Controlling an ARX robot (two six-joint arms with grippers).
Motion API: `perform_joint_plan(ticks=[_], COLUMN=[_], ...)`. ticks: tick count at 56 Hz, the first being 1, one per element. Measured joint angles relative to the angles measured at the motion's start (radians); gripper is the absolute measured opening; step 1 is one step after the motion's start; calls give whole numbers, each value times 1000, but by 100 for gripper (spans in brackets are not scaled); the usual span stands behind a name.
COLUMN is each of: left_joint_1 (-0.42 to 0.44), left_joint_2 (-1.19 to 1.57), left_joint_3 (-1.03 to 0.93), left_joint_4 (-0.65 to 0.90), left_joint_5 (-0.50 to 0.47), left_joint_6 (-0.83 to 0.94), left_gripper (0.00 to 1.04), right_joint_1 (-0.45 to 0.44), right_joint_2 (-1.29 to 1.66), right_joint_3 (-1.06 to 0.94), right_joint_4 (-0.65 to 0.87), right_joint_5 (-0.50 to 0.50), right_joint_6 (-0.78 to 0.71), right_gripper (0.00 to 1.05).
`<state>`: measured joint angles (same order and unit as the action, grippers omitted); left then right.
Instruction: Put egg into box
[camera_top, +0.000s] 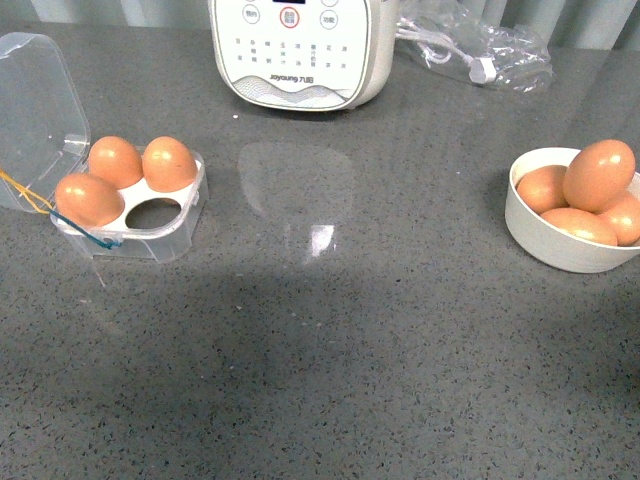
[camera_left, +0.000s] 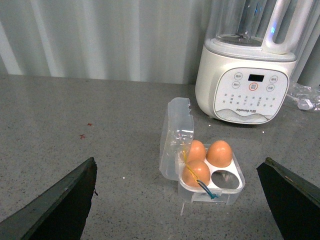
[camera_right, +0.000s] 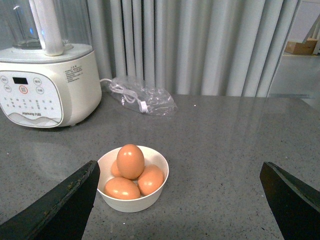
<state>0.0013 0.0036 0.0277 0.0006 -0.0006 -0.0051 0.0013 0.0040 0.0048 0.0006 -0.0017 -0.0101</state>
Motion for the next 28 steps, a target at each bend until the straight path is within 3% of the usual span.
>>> perform_joint_plan(ticks=[28], left_joint_1=[0], left_joint_2=[0], left_joint_3=[0], left_joint_4=[0], left_joint_5=[0], left_joint_6=[0], left_gripper=[98], right_joint_1=[0], right_joint_2=[0], right_joint_3=[0], right_joint_4=[0], right_joint_5=[0], right_joint_6=[0], right_gripper=[97])
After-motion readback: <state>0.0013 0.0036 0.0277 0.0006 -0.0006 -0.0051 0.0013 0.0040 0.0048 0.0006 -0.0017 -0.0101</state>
